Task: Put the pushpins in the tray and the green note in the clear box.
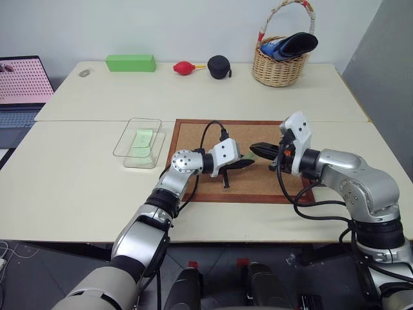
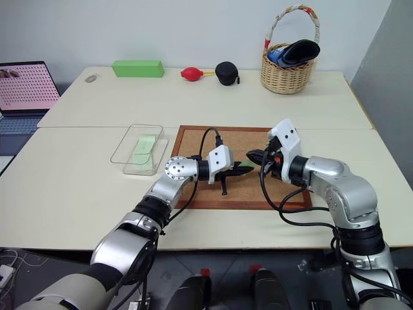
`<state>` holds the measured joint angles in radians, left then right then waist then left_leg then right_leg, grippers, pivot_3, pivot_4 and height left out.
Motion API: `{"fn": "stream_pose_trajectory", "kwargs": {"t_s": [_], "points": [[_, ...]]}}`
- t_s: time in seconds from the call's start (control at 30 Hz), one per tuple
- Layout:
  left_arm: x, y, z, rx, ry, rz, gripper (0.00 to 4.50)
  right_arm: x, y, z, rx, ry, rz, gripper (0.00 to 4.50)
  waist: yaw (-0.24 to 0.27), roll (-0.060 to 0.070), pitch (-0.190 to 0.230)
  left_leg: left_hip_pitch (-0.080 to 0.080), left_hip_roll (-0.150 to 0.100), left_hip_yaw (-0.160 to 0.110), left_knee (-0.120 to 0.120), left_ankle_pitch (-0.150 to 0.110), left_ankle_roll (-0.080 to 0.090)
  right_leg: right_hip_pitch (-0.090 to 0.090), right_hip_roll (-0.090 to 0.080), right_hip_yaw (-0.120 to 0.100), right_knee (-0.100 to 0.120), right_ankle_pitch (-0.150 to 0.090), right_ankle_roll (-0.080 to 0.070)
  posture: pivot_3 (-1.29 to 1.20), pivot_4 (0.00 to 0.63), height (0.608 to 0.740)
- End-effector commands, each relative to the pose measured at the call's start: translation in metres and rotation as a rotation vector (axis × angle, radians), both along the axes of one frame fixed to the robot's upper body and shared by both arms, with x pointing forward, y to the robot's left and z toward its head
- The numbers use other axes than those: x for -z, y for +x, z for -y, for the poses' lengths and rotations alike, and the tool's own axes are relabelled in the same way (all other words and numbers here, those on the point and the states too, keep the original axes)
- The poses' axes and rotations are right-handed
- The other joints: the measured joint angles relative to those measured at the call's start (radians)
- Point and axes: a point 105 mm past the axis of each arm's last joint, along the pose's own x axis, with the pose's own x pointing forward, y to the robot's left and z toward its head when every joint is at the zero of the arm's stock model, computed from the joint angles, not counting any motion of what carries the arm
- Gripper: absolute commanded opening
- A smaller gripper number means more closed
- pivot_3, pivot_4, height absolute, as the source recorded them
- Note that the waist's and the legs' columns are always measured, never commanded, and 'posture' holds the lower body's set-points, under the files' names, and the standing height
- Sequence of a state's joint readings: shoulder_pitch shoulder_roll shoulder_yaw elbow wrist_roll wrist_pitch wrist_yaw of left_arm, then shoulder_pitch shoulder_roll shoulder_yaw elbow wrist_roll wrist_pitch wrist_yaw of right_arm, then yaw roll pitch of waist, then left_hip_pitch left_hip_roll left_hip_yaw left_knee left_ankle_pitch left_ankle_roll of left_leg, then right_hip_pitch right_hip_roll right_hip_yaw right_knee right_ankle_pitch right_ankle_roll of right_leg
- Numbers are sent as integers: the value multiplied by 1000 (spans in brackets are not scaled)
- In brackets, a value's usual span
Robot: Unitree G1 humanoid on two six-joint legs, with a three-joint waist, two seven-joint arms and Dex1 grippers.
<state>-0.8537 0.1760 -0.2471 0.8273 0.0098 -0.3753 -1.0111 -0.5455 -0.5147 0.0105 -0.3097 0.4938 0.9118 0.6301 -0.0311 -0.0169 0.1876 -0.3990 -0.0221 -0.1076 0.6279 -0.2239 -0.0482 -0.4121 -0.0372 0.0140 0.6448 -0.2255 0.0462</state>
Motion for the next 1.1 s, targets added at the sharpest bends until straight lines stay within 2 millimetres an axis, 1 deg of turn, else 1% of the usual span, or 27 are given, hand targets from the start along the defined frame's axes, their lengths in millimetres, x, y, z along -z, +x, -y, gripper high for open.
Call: {"fn": "stream_pose_trajectory", "kwargs": {"t_s": [0.03, 0.17, 0.3, 0.4, 0.57, 0.7, 0.87, 1.07, 1.1], "points": [[-9, 1, -3, -15, -38, 30, 63, -24, 1, 11, 36, 39, 67, 0, 0, 0, 0, 0, 0, 0, 0, 0, 0, 0, 0, 0, 0, 0, 0, 0, 150, 740], [-7, -1, -2, -12, -36, 27, 63, -27, 3, 20, 78, 52, 66, 0, 0, 0, 0, 0, 0, 0, 0, 0, 0, 0, 0, 0, 0, 0, 0, 0, 150, 740], [-5, -3, -1, -14, -35, 26, 63, -32, 5, 43, 148, 48, 68, 0, 1, 0, 0, 0, 0, 0, 0, 0, 0, 0, 0, 0, 0, 0, 0, 0, 150, 740], [-6, -3, -3, -27, -33, 37, 63, -28, 5, 64, 200, 15, 56, 0, 2, 0, 0, 0, 0, 0, 0, 0, 0, 0, 0, 0, 0, 0, 0, 0, 150, 740], [-19, -4, -11, -60, -51, 80, 63, -1, -2, 111, 303, -151, 14, 0, 2, 0, 0, 0, 0, 0, 0, 0, 0, 0, 0, 0, 0, 0, 0, 0, 150, 740], [-24, -8, -18, -78, -50, 89, 63, 24, -6, 136, 342, -277, -27, 0, -2, 0, 0, 1, 0, 2, 0, 0, 0, 1, 0, 1, 0, 0, 0, 0, 150, 740], [-26, -12, -23, -102, -43, 92, 63, 53, -8, 160, 370, -426, -66, 0, -1, 0, 0, 3, 1, 2, 1, 0, 0, 2, 0, 2, 1, 0, 0, 0, 150, 740], [-27, -12, -25, -124, -43, 88, 63, 69, -4, 173, 391, -478, -77, 0, -1, 0, 0, 3, 0, 2, 1, 0, 0, 2, 0, 2, 1, 0, 1, 0, 150, 740], [-27, -12, -25, -126, -43, 88, 24, 70, -3, 174, 398, -476, -74, 229, -1, 0, 0, 3, 0, 2, 1, 0, 0, 2, 0, 2, 1, 0, 1, 0, 150, 740]]}}
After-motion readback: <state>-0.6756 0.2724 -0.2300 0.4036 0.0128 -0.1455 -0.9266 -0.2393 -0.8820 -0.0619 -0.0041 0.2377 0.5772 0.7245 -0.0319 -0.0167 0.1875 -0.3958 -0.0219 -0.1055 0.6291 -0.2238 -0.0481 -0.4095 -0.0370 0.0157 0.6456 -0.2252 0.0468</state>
